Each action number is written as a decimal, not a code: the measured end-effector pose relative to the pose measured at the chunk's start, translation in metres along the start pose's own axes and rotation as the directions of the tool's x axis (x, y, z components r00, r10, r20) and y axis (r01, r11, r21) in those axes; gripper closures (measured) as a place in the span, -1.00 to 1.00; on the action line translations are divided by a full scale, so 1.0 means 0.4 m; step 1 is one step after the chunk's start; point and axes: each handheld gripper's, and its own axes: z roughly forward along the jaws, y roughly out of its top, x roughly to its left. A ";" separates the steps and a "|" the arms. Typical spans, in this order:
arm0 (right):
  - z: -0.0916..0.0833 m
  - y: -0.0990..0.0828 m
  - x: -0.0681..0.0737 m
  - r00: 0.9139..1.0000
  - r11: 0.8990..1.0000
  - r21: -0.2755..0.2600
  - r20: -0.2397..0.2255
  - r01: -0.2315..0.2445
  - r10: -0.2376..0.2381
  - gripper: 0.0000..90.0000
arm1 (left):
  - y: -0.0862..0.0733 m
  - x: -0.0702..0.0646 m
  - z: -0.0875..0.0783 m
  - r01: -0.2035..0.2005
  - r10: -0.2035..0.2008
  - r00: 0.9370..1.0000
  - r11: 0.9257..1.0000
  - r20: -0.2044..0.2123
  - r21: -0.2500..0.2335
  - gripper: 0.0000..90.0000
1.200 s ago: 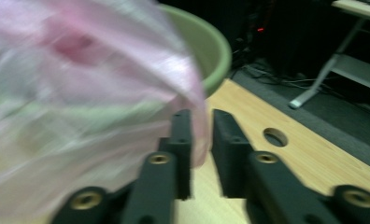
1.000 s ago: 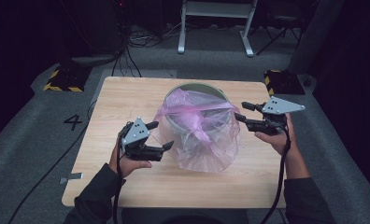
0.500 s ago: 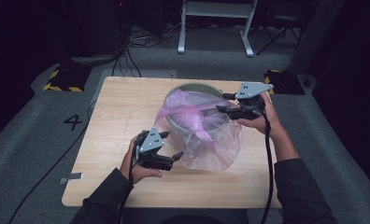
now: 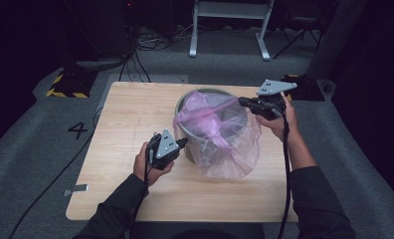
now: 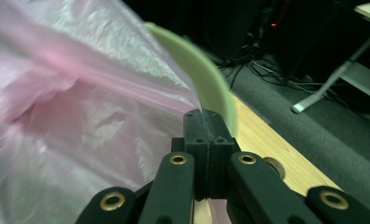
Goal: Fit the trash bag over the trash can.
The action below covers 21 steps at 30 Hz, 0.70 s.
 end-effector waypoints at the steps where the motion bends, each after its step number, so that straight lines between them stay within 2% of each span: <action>1: -0.001 -0.003 -0.011 0.999 1.000 -0.009 0.012 -0.030 0.030 1.00 | -0.001 0.003 0.000 -0.001 0.001 1.000 1.000 -0.001 0.002 1.00; 4: 0.004 -0.012 -0.035 0.996 0.997 -0.001 0.058 -0.072 0.072 1.00 | -0.007 0.019 -0.002 0.012 -0.012 1.000 1.000 0.009 0.005 1.00; 7: 0.024 -0.025 -0.053 0.993 0.996 0.022 0.083 -0.091 0.089 1.00 | -0.012 0.032 -0.012 0.013 -0.013 1.000 1.000 0.005 -0.003 1.00; 11: 0.055 -0.045 -0.076 0.988 0.991 0.039 0.094 -0.128 0.124 1.00 | -0.019 0.049 -0.029 0.001 -0.001 1.000 1.000 0.004 0.008 1.00; 13: 0.069 -0.056 -0.086 0.984 0.986 0.034 0.083 -0.163 0.160 1.00 | -0.023 0.053 -0.035 -0.001 0.001 1.000 1.000 0.004 0.015 1.00; 15: 0.070 -0.057 -0.086 0.984 0.986 0.027 0.081 -0.163 0.161 1.00 | -0.027 0.061 -0.048 0.013 -0.013 1.000 1.000 0.009 -0.003 1.00; 16: 0.067 -0.056 -0.084 0.983 0.986 0.015 0.083 -0.164 0.162 1.00 | -0.027 0.068 -0.061 0.033 -0.032 0.999 0.999 0.043 -0.040 1.00; 17: 0.059 -0.050 -0.078 0.985 0.988 -0.007 0.074 -0.157 0.157 1.00 | -0.027 0.071 -0.072 0.040 -0.037 0.999 0.997 0.040 -0.073 0.90; 18: 0.054 -0.045 -0.074 0.987 0.989 -0.014 0.071 -0.147 0.147 1.00 | -0.021 0.075 -0.085 0.055 -0.056 0.998 0.995 -0.006 -0.084 0.45; 19: 0.048 -0.038 -0.067 0.989 0.992 -0.015 0.077 -0.128 0.129 1.00 | -0.012 0.086 -0.103 0.079 -0.080 0.997 0.991 -0.012 -0.105 0.19; 21: 0.039 -0.026 -0.053 0.993 0.996 -0.004 0.073 -0.091 0.092 1.00 | 0.000 0.102 -0.133 0.099 -0.101 0.995 0.982 -0.003 -0.162 -0.09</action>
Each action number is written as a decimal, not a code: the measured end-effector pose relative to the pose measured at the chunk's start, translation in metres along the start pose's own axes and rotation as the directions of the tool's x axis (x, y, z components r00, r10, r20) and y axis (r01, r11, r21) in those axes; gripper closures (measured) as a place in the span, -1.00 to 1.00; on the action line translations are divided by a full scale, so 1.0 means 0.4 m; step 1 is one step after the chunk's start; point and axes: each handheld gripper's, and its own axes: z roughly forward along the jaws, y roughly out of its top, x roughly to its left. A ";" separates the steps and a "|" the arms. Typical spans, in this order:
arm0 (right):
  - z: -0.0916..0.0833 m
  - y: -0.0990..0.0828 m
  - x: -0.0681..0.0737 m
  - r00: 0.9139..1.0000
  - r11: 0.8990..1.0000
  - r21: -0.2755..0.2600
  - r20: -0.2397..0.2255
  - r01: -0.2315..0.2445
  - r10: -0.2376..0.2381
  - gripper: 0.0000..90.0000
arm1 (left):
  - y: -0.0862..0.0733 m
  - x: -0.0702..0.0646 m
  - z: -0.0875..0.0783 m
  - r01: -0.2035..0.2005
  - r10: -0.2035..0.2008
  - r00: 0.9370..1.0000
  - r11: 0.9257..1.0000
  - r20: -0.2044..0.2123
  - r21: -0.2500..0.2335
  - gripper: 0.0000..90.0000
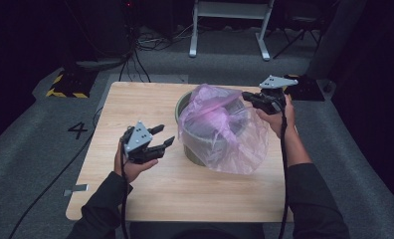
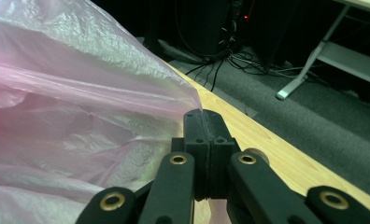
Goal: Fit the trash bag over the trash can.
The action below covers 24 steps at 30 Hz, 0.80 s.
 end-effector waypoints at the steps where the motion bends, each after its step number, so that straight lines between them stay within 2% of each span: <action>1: -0.003 0.003 0.004 1.000 1.000 0.005 0.002 0.009 -0.009 1.00 | 0.011 0.007 -0.015 0.006 -0.006 1.000 0.999 0.001 -0.035 -0.16; 3: -0.007 0.009 0.015 0.999 0.999 0.016 -0.003 0.032 -0.032 1.00 | 0.039 0.019 -0.033 0.018 -0.016 0.999 0.998 0.032 -0.058 -0.37; 4: -0.008 0.012 0.019 0.999 0.999 0.019 -0.006 0.041 -0.041 1.00 | 0.058 0.020 -0.040 0.009 -0.007 1.000 0.997 0.029 -0.077 -0.43; 7: -0.006 0.021 0.030 0.998 0.998 0.032 -0.011 0.061 -0.060 1.00 | 0.103 0.011 -0.029 -0.005 0.011 0.997 0.997 0.074 -0.074 -0.51; 8: -0.005 0.024 0.033 0.998 0.997 0.034 -0.008 0.065 -0.065 1.00 | 0.117 0.004 -0.017 -0.023 0.027 0.997 0.998 0.067 -0.056 -0.53; 9: -0.004 0.027 0.037 0.998 0.997 0.033 -0.010 0.068 -0.068 1.00 | 0.129 0.000 -0.001 -0.037 0.039 0.996 0.999 0.079 -0.028 -0.51; 10: -0.003 0.031 0.040 0.997 0.997 0.033 -0.018 0.070 -0.070 1.00 | 0.137 -0.002 0.017 -0.043 0.044 0.994 0.999 0.096 -0.008 -0.52; 11: -0.001 0.034 0.043 0.997 0.997 0.035 -0.018 0.076 -0.075 1.00 | 0.145 -0.003 0.040 -0.052 0.050 0.995 0.999 0.087 0.018 -0.52; 13: 0.002 0.039 0.047 0.996 0.996 0.038 -0.021 0.083 -0.082 1.00 | 0.151 0.003 0.072 -0.051 0.045 0.993 0.997 0.107 0.053 -0.44; 14: 0.004 0.041 0.047 0.996 0.996 0.039 -0.026 0.084 -0.083 1.00 | 0.152 0.007 0.091 -0.062 0.054 0.994 0.995 0.094 0.075 -0.40; 16: 0.009 0.043 0.048 0.996 0.995 0.045 -0.028 0.085 -0.083 1.00 | 0.151 0.015 0.114 -0.088 0.081 0.995 0.989 0.060 0.120 0.06; 17: 0.011 0.042 0.048 0.996 0.995 0.046 -0.030 0.085 -0.084 1.00 | 0.148 0.023 0.128 -0.106 0.100 0.994 0.984 0.049 0.142 0.19; 18: 0.016 0.041 0.048 0.996 0.995 0.051 -0.034 0.083 -0.081 1.00 | 0.146 0.028 0.136 -0.117 0.112 0.993 0.982 0.045 0.150 0.45; 21: 0.027 0.038 0.044 0.996 0.994 0.065 -0.032 0.087 -0.085 0.98 | 0.142 0.048 0.155 -0.158 0.158 0.987 0.973 0.013 0.170 0.92; 24: 0.034 0.038 0.034 0.997 0.996 0.061 -0.027 0.070 -0.068 0.98 | 0.148 0.078 0.170 -0.138 0.139 0.990 0.975 0.010 0.174 0.99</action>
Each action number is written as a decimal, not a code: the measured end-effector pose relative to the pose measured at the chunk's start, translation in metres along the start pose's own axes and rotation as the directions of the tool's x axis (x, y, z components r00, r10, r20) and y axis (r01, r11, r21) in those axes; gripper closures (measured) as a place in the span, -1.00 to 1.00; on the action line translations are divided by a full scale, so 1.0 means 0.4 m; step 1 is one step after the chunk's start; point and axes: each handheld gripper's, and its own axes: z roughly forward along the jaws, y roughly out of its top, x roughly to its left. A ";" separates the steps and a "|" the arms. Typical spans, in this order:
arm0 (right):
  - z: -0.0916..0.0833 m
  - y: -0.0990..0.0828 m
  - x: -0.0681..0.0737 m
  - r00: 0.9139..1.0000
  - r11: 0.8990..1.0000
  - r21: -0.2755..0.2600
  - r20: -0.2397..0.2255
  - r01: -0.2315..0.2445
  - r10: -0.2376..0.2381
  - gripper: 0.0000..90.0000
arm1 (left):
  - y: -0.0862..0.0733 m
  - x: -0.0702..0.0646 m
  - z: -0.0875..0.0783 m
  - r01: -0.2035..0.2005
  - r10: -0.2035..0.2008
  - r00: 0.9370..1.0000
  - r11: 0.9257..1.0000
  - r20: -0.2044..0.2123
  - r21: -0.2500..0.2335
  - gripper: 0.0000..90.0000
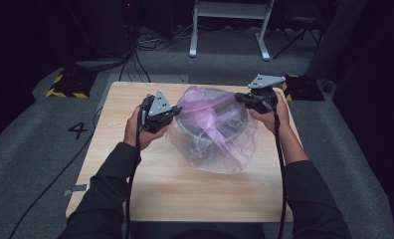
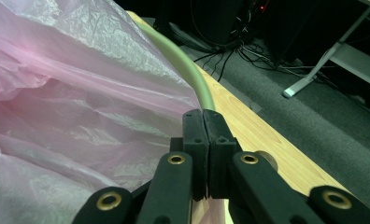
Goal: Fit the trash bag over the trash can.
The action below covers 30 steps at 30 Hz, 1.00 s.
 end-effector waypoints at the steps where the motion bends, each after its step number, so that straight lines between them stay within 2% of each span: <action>1: 0.001 0.000 -0.003 1.000 1.000 -0.001 0.003 -0.001 0.001 0.98 | 0.001 0.005 0.004 0.004 -0.004 1.000 1.000 -0.004 0.000 0.99; 3: 0.003 0.001 -0.007 1.000 1.000 -0.004 0.018 -0.006 0.006 0.98 | 0.003 0.018 0.012 0.009 -0.009 1.000 1.000 -0.022 0.002 0.98; 4: 0.004 0.001 -0.011 1.000 1.000 -0.008 0.030 -0.008 0.008 0.98 | 0.004 0.025 0.015 0.014 -0.014 1.000 1.000 -0.012 0.001 0.99; 7: 0.010 -0.001 -0.017 0.999 1.000 -0.012 0.045 -0.009 0.009 0.95 | 0.005 0.040 0.020 0.019 -0.019 1.000 1.000 -0.019 0.004 0.99; 9: 0.015 -0.006 -0.024 0.999 0.999 -0.022 0.044 -0.026 0.027 0.92 | 0.002 0.053 0.028 0.025 -0.025 0.999 1.000 -0.023 0.013 0.99; 12: 0.037 -0.015 -0.040 0.995 0.999 0.011 0.090 -0.041 0.040 0.83 | -0.008 0.077 0.047 0.072 -0.071 0.997 0.997 -0.015 0.016 0.99; 13: 0.042 -0.018 -0.046 0.995 0.998 0.017 0.085 -0.055 0.053 0.84 | -0.012 0.084 0.053 0.093 -0.093 0.996 0.996 -0.010 0.011 0.99; 17: 0.058 -0.032 -0.060 0.994 0.995 0.020 0.049 -0.100 0.099 1.00 | -0.031 0.111 0.082 0.163 -0.164 0.986 0.986 0.029 0.013 0.99; 22: 0.080 -0.037 -0.057 0.994 0.994 0.028 0.003 -0.107 0.107 1.00 | -0.045 0.125 0.119 0.219 -0.221 0.973 0.975 0.066 0.032 0.99; 24: 0.086 -0.043 -0.059 0.991 0.991 0.024 -0.012 -0.130 0.130 1.00 | -0.050 0.129 0.129 0.247 -0.249 0.963 0.968 0.101 0.034 0.99; 26: 0.086 -0.048 -0.064 0.988 0.988 0.021 -0.031 -0.152 0.153 1.00 | -0.057 0.134 0.135 0.275 -0.277 0.954 0.961 0.116 0.032 0.99; 28: 0.087 -0.051 -0.066 0.986 0.986 0.017 -0.044 -0.163 0.164 1.00 | -0.064 0.143 0.141 0.314 -0.319 0.935 0.948 0.155 0.051 0.96; 29: 0.087 -0.053 -0.068 0.984 0.985 0.019 -0.049 -0.171 0.171 1.00 | -0.068 0.143 0.148 0.308 -0.318 0.940 0.947 0.127 0.091 0.92; 30: 0.089 -0.054 -0.070 0.984 0.985 0.033 -0.041 -0.170 0.171 1.00 | -0.070 0.143 0.153 0.299 -0.311 0.945 0.947 0.103 0.117 0.78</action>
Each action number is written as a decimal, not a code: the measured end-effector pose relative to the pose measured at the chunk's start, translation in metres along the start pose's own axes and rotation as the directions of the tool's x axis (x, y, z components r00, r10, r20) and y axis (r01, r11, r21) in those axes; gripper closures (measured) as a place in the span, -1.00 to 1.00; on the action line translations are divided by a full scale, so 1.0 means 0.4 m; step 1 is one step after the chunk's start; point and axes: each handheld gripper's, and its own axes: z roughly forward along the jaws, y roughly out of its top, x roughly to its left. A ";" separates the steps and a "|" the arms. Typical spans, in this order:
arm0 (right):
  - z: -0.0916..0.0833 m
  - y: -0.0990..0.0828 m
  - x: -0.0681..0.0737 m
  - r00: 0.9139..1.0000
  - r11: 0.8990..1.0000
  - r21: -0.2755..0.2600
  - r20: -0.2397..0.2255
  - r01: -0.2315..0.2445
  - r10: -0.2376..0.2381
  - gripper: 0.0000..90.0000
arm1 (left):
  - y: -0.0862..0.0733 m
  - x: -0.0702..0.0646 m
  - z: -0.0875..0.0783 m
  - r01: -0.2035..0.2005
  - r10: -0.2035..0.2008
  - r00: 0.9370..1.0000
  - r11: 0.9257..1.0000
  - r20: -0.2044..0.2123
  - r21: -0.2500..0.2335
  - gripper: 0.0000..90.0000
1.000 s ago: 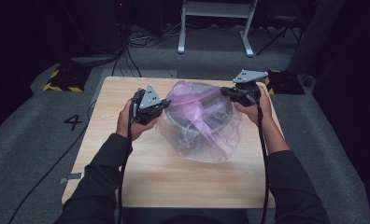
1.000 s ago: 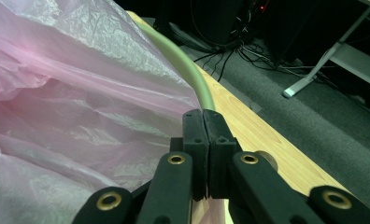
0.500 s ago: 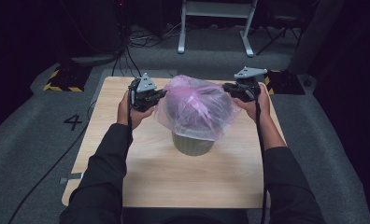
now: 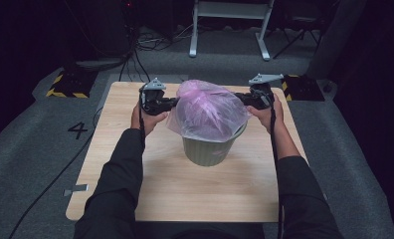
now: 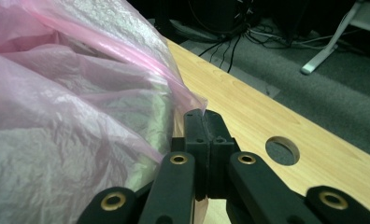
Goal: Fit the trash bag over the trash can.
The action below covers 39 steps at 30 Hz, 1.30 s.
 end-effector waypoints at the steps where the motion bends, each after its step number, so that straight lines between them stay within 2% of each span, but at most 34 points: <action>1: 0.001 -0.001 -0.001 1.000 1.000 0.007 0.007 0.000 0.000 1.00 | -0.003 0.001 0.004 0.012 -0.012 1.000 1.000 -0.028 0.013 0.64; 2: 0.001 -0.003 -0.002 1.000 1.000 0.009 0.002 -0.001 0.000 1.00 | -0.007 0.004 -0.001 0.025 -0.025 0.999 1.000 -0.038 -0.002 0.38; 3: -0.001 -0.005 -0.001 1.000 1.000 0.002 0.004 -0.002 0.002 1.00 | -0.012 0.004 -0.010 0.023 -0.024 0.999 0.999 -0.031 -0.034 0.43; 4: -0.005 -0.007 -0.001 1.000 1.000 -0.005 0.008 0.001 -0.001 1.00 | -0.017 0.005 -0.019 0.015 -0.017 0.999 0.999 -0.043 -0.050 0.38; 5: -0.010 -0.009 -0.001 1.000 1.000 -0.008 0.007 0.002 -0.002 1.00 | -0.020 0.004 -0.024 0.014 -0.016 0.997 0.999 -0.069 -0.041 0.29; 7: -0.012 -0.016 -0.003 1.000 1.000 0.000 0.000 0.001 -0.001 1.00 | -0.027 0.004 -0.035 0.029 -0.032 0.994 0.999 -0.103 -0.034 -0.08; 9: -0.017 -0.024 -0.003 1.000 1.000 0.003 -0.008 -0.002 0.002 1.00 | -0.035 -0.001 -0.061 0.031 -0.038 0.994 0.997 -0.104 -0.073 -0.34; 13: -0.034 -0.030 0.002 1.000 1.000 -0.007 -0.007 0.007 -0.007 1.00 | -0.037 -0.030 -0.131 -0.034 0.016 0.993 0.988 -0.118 -0.149 -0.49; 14: -0.039 -0.030 0.004 1.000 1.000 -0.008 0.001 0.014 -0.014 1.00 | -0.035 -0.042 -0.148 -0.057 0.041 0.994 0.986 -0.105 -0.157 -0.53; 16: -0.050 -0.028 0.008 1.000 1.000 -0.012 -0.003 0.022 -0.022 1.00 | -0.028 -0.076 -0.182 -0.109 0.088 0.989 0.977 -0.117 -0.183 -0.58; 18: -0.061 -0.024 0.015 0.999 0.999 -0.009 0.003 0.032 -0.032 1.00 | -0.024 -0.107 -0.214 -0.143 0.124 0.987 0.965 -0.098 -0.222 -0.60; 21: -0.075 -0.020 0.025 0.998 0.999 0.005 0.018 0.054 -0.054 1.00 | -0.023 -0.157 -0.258 -0.201 0.181 0.978 0.947 -0.102 -0.249 -0.64; 24: -0.084 -0.017 0.030 0.997 0.998 0.017 0.032 0.066 -0.067 1.00 | -0.024 -0.207 -0.284 -0.241 0.231 0.971 0.931 -0.067 -0.274 -0.66; 25: -0.085 -0.016 0.031 0.997 0.997 0.020 0.036 0.068 -0.069 1.00 | -0.023 -0.242 -0.289 -0.275 0.273 0.961 0.922 -0.047 -0.271 -0.66; 27: -0.088 -0.012 0.037 0.996 0.997 0.025 0.043 0.074 -0.075 1.00 | -0.023 -0.279 -0.287 -0.305 0.314 0.949 0.912 -0.013 -0.275 -0.66; 28: -0.090 -0.011 0.038 0.996 0.997 0.025 0.044 0.077 -0.078 1.00 | -0.023 -0.304 -0.282 -0.335 0.349 0.937 0.905 0.006 -0.261 -0.66; 29: -0.091 -0.009 0.041 0.996 0.997 0.027 0.049 0.079 -0.080 1.00 | -0.024 -0.338 -0.271 -0.370 0.386 0.922 0.896 0.020 -0.245 -0.66; 30: -0.093 -0.008 0.044 0.995 0.996 0.029 0.055 0.086 -0.087 1.00 | -0.025 -0.357 -0.264 -0.390 0.409 0.912 0.889 0.029 -0.241 -0.66; 31: -0.094 -0.007 0.046 0.994 0.996 0.030 0.056 0.087 -0.089 1.00 | -0.028 -0.392 -0.246 -0.420 0.440 0.896 0.880 0.051 -0.221 -0.66; 33: -0.099 -0.007 0.048 0.995 0.996 0.033 0.052 0.086 -0.088 1.00 | -0.032 -0.421 -0.229 -0.449 0.467 0.883 0.870 0.048 -0.206 -0.66; 34: -0.101 -0.008 0.048 0.995 0.996 0.033 0.051 0.082 -0.084 1.00 | -0.035 -0.440 -0.214 -0.452 0.472 0.879 0.869 0.068 -0.200 -0.66; 35: -0.104 -0.008 0.050 0.995 0.996 0.037 0.052 0.082 -0.083 1.00 | -0.038 -0.455 -0.200 -0.473 0.491 0.869 0.862 0.066 -0.184 -0.66; 37: -0.109 -0.009 0.052 0.995 0.996 0.038 0.049 0.086 -0.088 1.00 | -0.045 -0.477 -0.179 -0.513 0.524 0.851 0.844 0.033 -0.156 -0.66; 38: -0.112 -0.010 0.055 0.995 0.996 0.038 0.050 0.083 -0.085 1.00 | -0.048 -0.486 -0.166 -0.521 0.529 0.848 0.842 0.028 -0.144 -0.65; 39: -0.117 -0.010 0.057 0.995 0.996 0.040 0.049 0.083 -0.085 1.00 | -0.050 -0.490 -0.157 -0.519 0.528 0.849 0.843 0.028 -0.139 -0.65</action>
